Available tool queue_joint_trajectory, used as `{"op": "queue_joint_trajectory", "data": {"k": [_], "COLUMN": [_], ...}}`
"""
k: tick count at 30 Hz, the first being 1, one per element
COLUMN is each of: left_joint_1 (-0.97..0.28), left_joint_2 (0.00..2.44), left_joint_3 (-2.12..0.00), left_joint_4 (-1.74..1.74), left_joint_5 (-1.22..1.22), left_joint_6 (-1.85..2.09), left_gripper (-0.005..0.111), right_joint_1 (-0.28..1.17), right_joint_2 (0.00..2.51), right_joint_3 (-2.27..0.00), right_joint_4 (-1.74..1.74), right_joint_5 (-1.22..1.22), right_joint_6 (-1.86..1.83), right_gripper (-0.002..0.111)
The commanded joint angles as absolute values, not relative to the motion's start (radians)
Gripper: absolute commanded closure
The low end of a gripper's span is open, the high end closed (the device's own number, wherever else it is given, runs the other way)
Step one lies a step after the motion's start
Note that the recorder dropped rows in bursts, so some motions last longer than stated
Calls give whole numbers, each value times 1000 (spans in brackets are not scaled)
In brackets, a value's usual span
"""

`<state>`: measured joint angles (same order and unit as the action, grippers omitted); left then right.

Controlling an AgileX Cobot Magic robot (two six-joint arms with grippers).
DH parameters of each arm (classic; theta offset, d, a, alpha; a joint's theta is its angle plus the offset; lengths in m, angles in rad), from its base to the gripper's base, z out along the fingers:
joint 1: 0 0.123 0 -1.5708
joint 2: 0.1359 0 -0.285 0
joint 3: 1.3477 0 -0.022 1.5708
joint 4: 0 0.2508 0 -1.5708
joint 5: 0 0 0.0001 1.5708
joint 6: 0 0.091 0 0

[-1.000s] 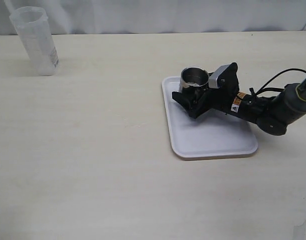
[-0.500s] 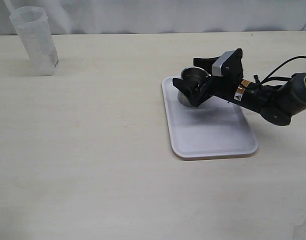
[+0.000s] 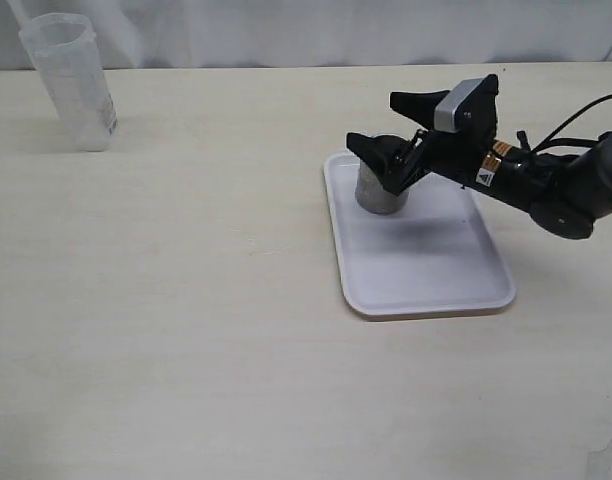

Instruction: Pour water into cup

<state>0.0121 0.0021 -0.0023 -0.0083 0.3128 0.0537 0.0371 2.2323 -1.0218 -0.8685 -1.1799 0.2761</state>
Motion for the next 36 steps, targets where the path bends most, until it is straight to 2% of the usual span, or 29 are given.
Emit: {"op": "queue_joint_trajectory", "data": {"k": [1, 4, 10, 12, 17, 23, 29, 36], "left_joint_1": [12, 12, 12, 12, 12, 12, 12, 12], "left_joint_2": [0, 0, 0, 0, 0, 0, 0, 0], "left_joint_3": [0, 0, 0, 0, 0, 0, 0, 0], "left_joint_4": [-10, -10, -10, -10, -10, -10, -10, -10], "left_joint_5": [306, 306, 306, 306, 306, 306, 306, 306], "left_joint_6": [50, 50, 50, 50, 50, 50, 50, 50], "left_gripper": [107, 107, 107, 107, 107, 107, 107, 107], "right_joint_1": [32, 32, 32, 32, 32, 35, 37, 37], "right_joint_2": [2156, 2099, 2004, 1955, 1854, 1652, 1455, 1304], "right_joint_3": [-982, -959, -906, -880, -845, -843, -843, -843], "right_joint_4": [-835, -821, -823, -823, -813, -666, -715, -887], "right_joint_5": [-1193, -1171, -1169, -1169, -1099, -666, -437, -367], "right_joint_6": [284, 284, 284, 284, 284, 465, 627, 790], "right_gripper": [28, 43, 85, 103, 104, 104, 104, 104]}}
